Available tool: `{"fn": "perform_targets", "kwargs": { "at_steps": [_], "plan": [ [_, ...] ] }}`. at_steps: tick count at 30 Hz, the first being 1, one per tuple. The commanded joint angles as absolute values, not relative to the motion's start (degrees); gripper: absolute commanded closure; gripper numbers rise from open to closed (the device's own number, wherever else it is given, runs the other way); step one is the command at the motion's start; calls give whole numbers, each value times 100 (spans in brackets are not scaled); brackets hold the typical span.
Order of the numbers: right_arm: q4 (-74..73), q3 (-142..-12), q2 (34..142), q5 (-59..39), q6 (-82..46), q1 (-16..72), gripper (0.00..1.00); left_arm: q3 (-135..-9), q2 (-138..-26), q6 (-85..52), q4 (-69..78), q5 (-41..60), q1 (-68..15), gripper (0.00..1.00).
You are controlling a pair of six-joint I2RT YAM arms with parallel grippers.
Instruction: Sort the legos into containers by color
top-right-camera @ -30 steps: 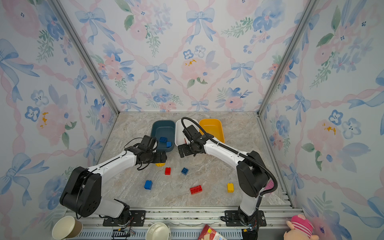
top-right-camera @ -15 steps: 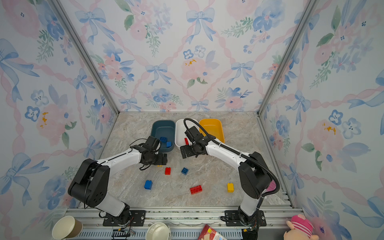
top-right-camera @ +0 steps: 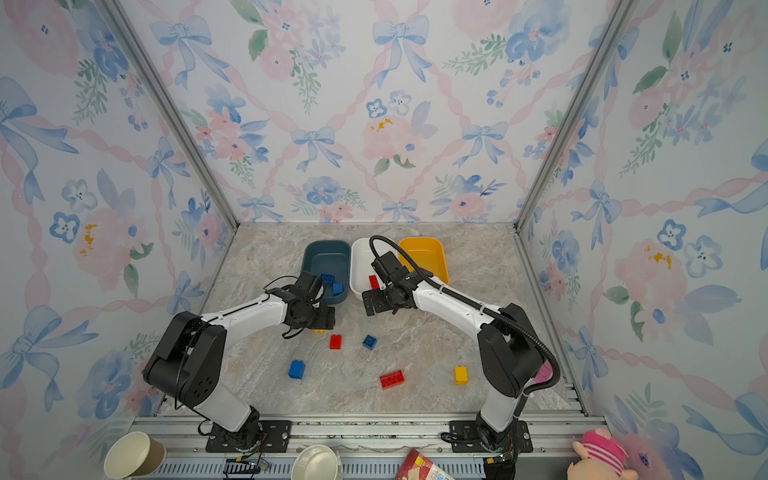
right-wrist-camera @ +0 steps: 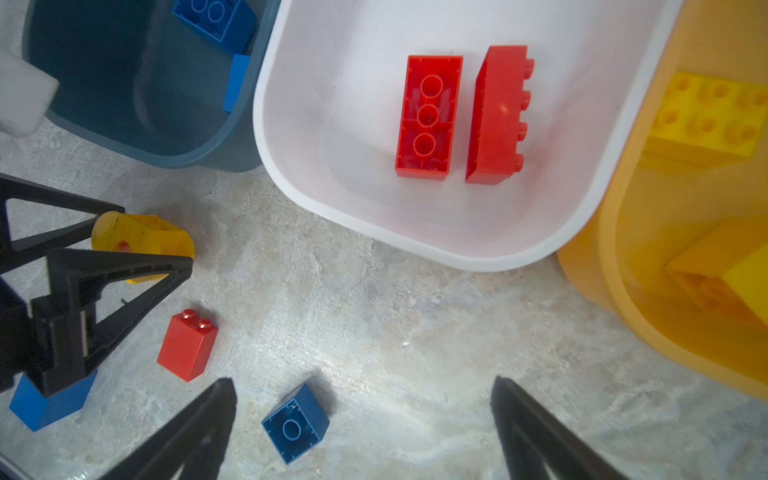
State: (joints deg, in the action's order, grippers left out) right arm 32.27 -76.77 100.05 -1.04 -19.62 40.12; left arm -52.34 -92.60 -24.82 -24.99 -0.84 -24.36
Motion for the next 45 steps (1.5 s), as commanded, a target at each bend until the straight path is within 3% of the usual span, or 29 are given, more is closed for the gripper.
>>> {"fn": "perform_targets", "kwargs": {
  "at_steps": [1,20,45],
  "plan": [
    [3192,-7597,9868,-53,-2065,3962,2,-5340,-9382,-2391,-2613,-99,-2480,15],
    [3173,-7506,9800,-44,-2107,3950,1,-5247,-9332,-2417,-2611,-162,-2514,34],
    [2852,-6143,8802,-255,-2540,3324,2,-6080,-9050,-2661,-2612,98,-3344,42]
  ]
}}
